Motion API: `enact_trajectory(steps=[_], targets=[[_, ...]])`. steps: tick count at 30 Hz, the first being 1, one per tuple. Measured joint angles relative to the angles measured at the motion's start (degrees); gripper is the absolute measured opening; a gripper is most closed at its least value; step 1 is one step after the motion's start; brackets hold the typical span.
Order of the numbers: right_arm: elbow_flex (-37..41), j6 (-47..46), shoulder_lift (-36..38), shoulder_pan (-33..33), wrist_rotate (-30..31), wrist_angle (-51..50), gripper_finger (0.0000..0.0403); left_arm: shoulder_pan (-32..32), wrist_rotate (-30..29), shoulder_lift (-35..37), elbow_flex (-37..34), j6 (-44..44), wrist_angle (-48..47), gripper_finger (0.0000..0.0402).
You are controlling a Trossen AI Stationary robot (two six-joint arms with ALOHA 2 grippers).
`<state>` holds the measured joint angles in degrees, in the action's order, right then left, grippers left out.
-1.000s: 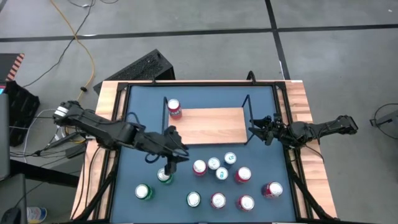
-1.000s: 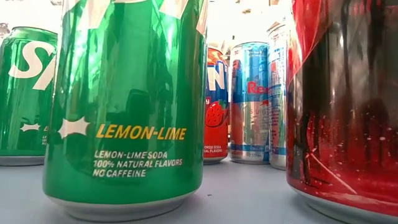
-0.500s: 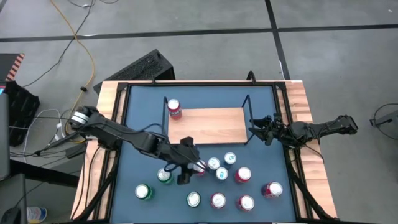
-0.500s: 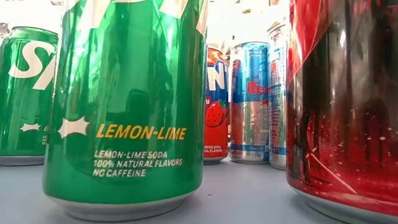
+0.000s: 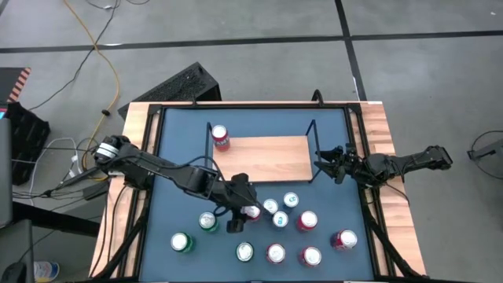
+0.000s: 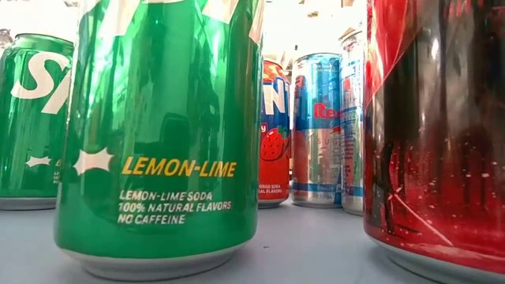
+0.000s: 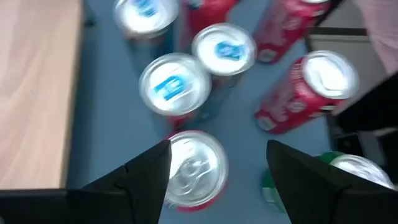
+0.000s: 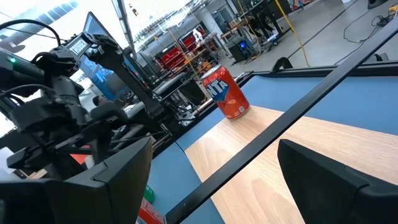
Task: Place canned beverage on shelf
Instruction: Put the orange soda can on the shelf aligned with other orange soda can
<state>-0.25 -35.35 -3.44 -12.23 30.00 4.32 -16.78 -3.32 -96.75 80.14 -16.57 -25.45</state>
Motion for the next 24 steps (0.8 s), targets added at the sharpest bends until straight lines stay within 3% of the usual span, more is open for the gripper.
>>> enact_trajectory(steps=[14, 20, 24], targets=[[0.0, -0.02, 0.0, 0.0, -0.01, 0.0, 0.0347, -0.98, -4.43, 0.0, 1.08, -6.22, -3.61, 0.025], [0.0, 0.01, 0.0, 0.0, 0.0, 0.0, 0.0347, -1.7, -10.33, -0.57, 10.93, -7.17, -16.4, 0.025], [-0.02, 1.22, 0.01, 0.0, -0.01, 0.0, 0.0347, -1.51, -9.46, -5.07, 20.14, -10.18, -27.81, 0.025]])
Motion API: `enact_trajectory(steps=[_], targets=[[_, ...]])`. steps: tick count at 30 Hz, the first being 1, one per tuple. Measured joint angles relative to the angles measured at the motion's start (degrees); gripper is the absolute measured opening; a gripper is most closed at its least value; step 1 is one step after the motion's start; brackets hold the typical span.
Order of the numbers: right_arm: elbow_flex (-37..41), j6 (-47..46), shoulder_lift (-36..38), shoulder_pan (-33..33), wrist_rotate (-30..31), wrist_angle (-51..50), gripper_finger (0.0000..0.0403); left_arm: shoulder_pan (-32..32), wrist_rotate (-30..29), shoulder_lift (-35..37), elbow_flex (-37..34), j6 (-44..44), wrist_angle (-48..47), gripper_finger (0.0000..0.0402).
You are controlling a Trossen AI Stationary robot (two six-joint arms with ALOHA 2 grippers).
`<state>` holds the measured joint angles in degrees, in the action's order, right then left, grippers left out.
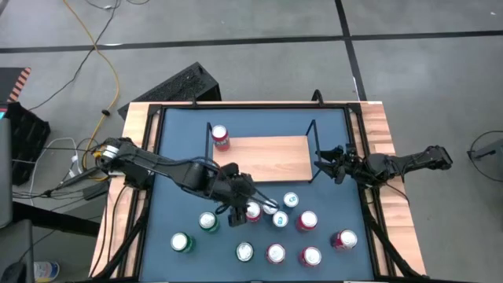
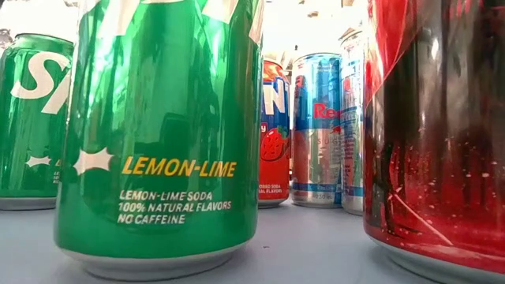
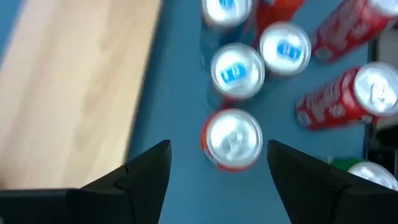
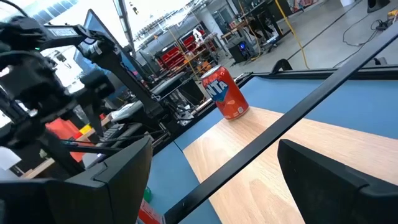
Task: Place canned beverage on shelf
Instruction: Put the orange soda can on the shelf aligned with other orange soda can
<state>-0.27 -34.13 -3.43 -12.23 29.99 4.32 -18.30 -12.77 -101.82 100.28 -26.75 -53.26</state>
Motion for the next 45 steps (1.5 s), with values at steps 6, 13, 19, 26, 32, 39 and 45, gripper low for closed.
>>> enact_trajectory(steps=[6, 13, 19, 26, 32, 39, 45], targets=[[0.02, 0.13, -0.01, 0.0, 0.01, 0.0, 0.0347, 0.28, 6.76, -10.11, 11.38, 0.89, -10.34, 0.025], [0.0, 0.17, -0.01, 0.0, 0.01, 0.0, 0.0347, 1.63, 7.77, -11.56, 13.5, 4.69, -10.06, 0.025], [0.0, 0.31, 0.01, 0.0, -0.02, 0.0, 0.0347, 1.72, 10.97, -11.58, 12.84, 7.65, -7.16, 0.0255], [0.01, 0.31, -0.01, 0.0, 0.01, 0.01, 0.0347, 2.14, 14.01, -12.37, 12.78, 11.19, -6.26, 0.0305], [0.01, 0.13, -0.01, 0.0, -0.01, 0.0, 0.0347, 2.35, 12.97, -12.53, 12.78, 10.94, -6.25, 0.0324], [0.02, 0.13, 0.01, 0.0, -0.02, 0.0, 0.0347, 2.33, 12.64, -13.79, 12.73, 8.78, -6.55, 0.0323], [0.01, 0.13, -0.01, 0.0, -0.04, 0.0, 0.0347, 2.31, 7.52, -13.64, 12.59, 8.96, -8.38, 0.0323]])
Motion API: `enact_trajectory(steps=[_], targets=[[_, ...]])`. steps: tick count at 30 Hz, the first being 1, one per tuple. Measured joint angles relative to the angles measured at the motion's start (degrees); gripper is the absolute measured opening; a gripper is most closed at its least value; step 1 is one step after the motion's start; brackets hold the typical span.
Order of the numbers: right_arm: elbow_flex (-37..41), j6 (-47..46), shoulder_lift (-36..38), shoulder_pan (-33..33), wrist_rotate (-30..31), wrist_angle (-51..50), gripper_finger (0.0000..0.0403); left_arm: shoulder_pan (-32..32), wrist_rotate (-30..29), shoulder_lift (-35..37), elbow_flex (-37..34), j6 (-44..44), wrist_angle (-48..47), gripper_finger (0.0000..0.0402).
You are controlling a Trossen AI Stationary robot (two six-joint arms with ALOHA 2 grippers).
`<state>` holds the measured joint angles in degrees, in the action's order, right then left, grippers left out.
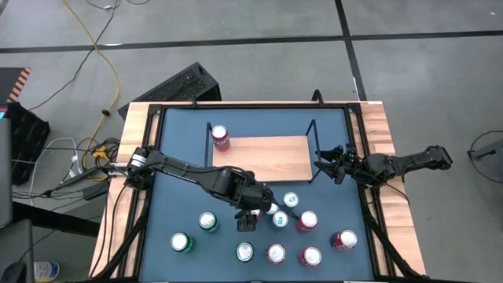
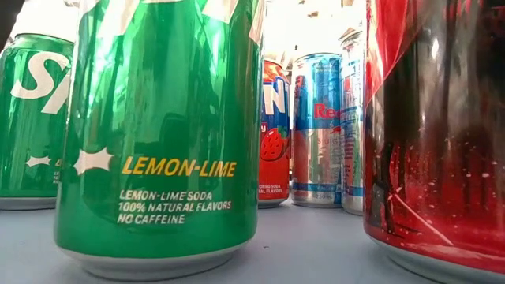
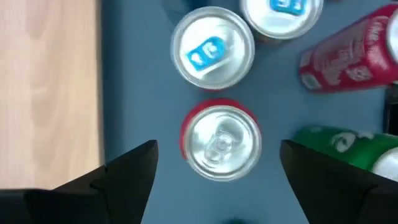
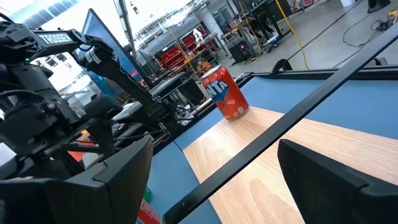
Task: Place canned beverage on shelf
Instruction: Put the orange soda can on the shelf aligned with other orange soda can
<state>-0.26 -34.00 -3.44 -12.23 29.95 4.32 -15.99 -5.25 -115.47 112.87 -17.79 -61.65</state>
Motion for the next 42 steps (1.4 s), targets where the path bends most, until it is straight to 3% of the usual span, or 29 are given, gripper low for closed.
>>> enact_trajectory(steps=[7, 16, 33, 42], targets=[[0.01, 0.0, 0.0, 0.0, -0.05, 0.0, 0.0347, 0.02, 3.35, -0.03, -5.11, -2.63, 7.0, 0.0323], [-0.02, 0.02, 0.02, 0.0, -0.05, 0.0, 0.0347, 0.02, 1.37, 0.01, -5.54, -2.23, 6.95, 0.0323], [0.01, 0.15, 0.0, 0.0, -0.05, 0.0, 0.0347, 0.0, 3.02, 0.1, -10.78, -3.07, 12.04, 0.0321], [0.01, 0.13, 0.01, 0.0, -0.07, -0.01, 0.0347, 0.33, 4.83, 0.1, -10.76, -3.1, 11.45, 0.0255]])
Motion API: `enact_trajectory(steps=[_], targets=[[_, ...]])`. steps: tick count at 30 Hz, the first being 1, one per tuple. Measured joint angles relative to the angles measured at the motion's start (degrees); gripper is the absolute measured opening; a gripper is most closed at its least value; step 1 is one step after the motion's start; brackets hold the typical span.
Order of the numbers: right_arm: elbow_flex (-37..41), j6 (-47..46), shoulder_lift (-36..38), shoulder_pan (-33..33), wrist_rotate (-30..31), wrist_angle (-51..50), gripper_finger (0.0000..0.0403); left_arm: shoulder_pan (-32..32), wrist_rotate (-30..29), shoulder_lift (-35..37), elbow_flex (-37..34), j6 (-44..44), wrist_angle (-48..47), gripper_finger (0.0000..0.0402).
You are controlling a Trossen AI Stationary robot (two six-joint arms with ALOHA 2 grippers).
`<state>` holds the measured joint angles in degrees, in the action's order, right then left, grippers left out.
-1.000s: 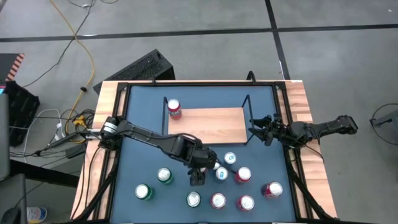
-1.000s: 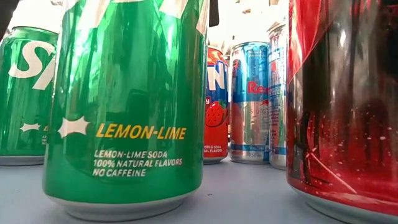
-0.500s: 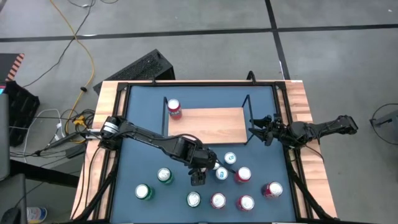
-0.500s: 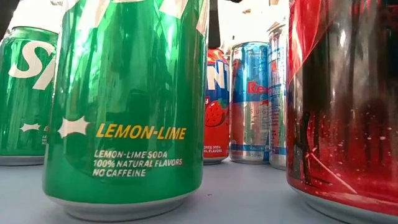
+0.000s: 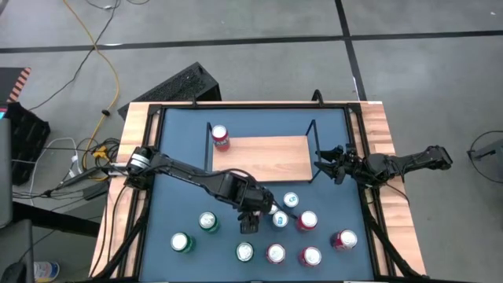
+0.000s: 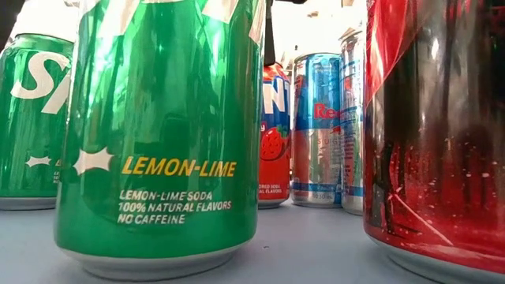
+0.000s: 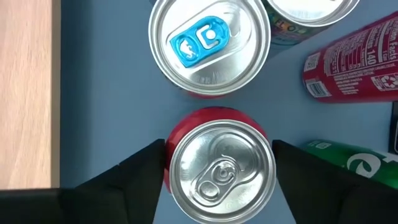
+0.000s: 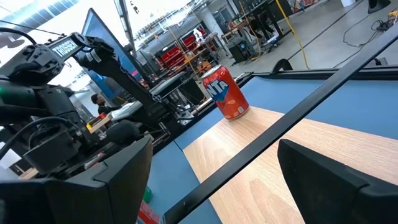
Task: Place canned beverage on shelf
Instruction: Put the orange soda can on the shelf aligned with other orange soda can
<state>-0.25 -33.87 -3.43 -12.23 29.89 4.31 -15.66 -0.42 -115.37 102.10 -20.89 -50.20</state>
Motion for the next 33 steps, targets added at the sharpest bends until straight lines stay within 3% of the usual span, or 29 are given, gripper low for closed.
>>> enact_trajectory(steps=[3, 12, 18, 25, 33], targets=[[0.0, 0.0, 0.0, -0.01, 0.0, -0.01, 0.0347, 0.1, 0.69, 0.0, 0.02, -0.15, -0.21, 0.0232], [-0.01, 0.0, -0.01, 0.0, -0.01, 0.0, 0.0347, 0.93, 3.6, 1.31, 0.05, -2.64, -2.6, 0.0231], [0.0, -0.01, -0.01, 0.0, 0.0, 0.01, 0.0347, 0.94, 2.91, 1.86, 4.2, -1.65, -8.99, 0.0231], [-0.01, 0.0, -0.01, 0.0, 0.04, 0.01, 0.0347, 1.75, -0.22, 1.86, 8.54, 5.61, -16.08, 0.0231], [0.0, 0.0, 0.0, 0.0, 0.07, 0.01, 0.0347, 4.93, -0.27, 1.86, 16.43, 20.99, -23.54, 0.0231]])
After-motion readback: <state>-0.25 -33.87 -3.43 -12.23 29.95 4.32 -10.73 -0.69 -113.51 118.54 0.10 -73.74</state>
